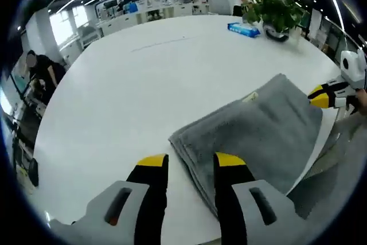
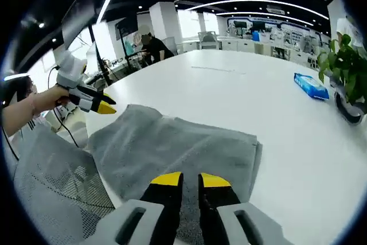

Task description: Open the folded towel by lifting each exposed corner and separating the folded layers until the towel lies flat within the target outline without major curled edges

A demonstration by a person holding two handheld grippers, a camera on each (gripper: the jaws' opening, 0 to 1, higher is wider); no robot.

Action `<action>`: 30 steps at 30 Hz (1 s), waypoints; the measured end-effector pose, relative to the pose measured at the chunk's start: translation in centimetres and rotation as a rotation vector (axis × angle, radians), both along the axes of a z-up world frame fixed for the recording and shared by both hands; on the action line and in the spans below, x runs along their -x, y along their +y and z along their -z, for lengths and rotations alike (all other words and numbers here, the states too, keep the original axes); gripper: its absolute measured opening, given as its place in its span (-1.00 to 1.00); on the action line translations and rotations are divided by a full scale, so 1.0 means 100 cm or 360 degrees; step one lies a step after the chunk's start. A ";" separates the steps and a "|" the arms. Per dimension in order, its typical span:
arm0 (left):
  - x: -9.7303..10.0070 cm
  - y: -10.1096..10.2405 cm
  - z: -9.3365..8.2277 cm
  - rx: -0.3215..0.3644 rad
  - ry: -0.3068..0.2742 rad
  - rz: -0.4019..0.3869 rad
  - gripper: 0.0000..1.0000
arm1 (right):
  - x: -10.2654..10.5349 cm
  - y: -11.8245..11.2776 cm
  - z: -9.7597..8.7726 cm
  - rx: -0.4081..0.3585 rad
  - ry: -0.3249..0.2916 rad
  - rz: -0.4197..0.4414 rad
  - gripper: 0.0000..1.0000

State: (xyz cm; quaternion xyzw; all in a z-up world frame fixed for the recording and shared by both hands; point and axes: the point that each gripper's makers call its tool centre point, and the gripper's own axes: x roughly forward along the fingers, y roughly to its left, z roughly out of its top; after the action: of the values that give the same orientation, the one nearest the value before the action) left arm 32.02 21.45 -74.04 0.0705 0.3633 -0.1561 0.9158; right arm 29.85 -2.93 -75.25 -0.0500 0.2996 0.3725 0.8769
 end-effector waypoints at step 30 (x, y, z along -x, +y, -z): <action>-0.038 -0.176 0.061 -0.0618 0.0023 0.1130 -1.00 | 0.044 0.071 0.051 0.0412 -0.0094 -0.0698 -1.00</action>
State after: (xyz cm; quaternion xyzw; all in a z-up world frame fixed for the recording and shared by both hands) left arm 35.80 3.88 -80.16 0.3621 0.3456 -0.3917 0.7720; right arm 25.45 4.18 -80.35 -0.2365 0.3012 0.5107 0.7698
